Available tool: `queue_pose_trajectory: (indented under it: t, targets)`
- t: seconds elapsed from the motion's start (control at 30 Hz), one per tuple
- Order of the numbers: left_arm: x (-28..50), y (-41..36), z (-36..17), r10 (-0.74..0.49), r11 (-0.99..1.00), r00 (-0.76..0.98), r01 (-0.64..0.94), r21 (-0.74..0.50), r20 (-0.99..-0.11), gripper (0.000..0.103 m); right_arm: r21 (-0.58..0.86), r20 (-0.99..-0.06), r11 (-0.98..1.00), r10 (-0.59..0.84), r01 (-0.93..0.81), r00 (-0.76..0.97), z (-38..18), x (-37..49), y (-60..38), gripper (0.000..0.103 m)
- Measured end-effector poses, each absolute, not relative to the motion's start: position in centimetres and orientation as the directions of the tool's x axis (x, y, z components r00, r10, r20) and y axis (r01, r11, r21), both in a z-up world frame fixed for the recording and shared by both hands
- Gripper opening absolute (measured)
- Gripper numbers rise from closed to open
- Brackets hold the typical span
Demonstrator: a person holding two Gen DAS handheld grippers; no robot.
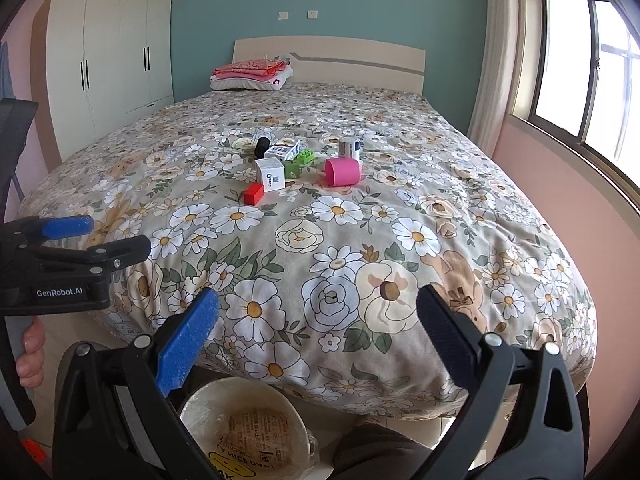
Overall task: Collect trash
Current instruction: 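Reach the left tool to the white medicine box while the right tool reaches the pink cup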
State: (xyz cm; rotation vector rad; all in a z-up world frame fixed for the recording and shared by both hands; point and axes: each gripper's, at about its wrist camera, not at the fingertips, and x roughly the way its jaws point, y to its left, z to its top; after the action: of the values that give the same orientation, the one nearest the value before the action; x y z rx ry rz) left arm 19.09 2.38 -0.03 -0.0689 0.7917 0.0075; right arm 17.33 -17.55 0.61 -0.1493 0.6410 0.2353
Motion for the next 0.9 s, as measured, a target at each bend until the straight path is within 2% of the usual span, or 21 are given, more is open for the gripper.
queue_pose_trajectory:
  t: [0.2, 0.53, 0.67, 0.8, 0.9]
  targets:
    - [25.8, 3.0, 0.2, -0.072, 0.982, 0.668, -0.084, -0.172, -0.741, 0.100, -0.090, -0.598, 0.950, 0.189, -0.300, 0.779, 0.5, 23.8, -17.8, 0.096]
    - [38.0, 3.4, -2.3, -0.054, 0.948, 0.592, -0.222, -0.227, -0.804, 0.100, -0.070, -0.598, 0.935, 0.241, -0.348, 0.765, -1.3, 37.5, -17.9, 0.096]
    - [42.3, 3.6, -4.8, -0.066, 0.921, 0.537, -0.290, -0.258, -0.841, 0.100, -0.058, -0.634, 0.921, 0.263, -0.385, 0.727, -3.1, 43.0, -17.0, 0.096]
    - [45.7, 3.4, -6.7, -0.052, 0.913, 0.507, -0.325, -0.247, -0.860, 0.100, 0.026, -0.680, 0.913, 0.314, -0.406, 0.662, -5.0, 48.0, -16.6, 0.096]
    - [47.6, 3.5, -8.0, -0.047, 0.907, 0.482, -0.346, -0.239, -0.875, 0.100, 0.018, -0.707, 0.919, 0.290, -0.394, 0.645, -6.4, 51.2, -16.0, 0.096]
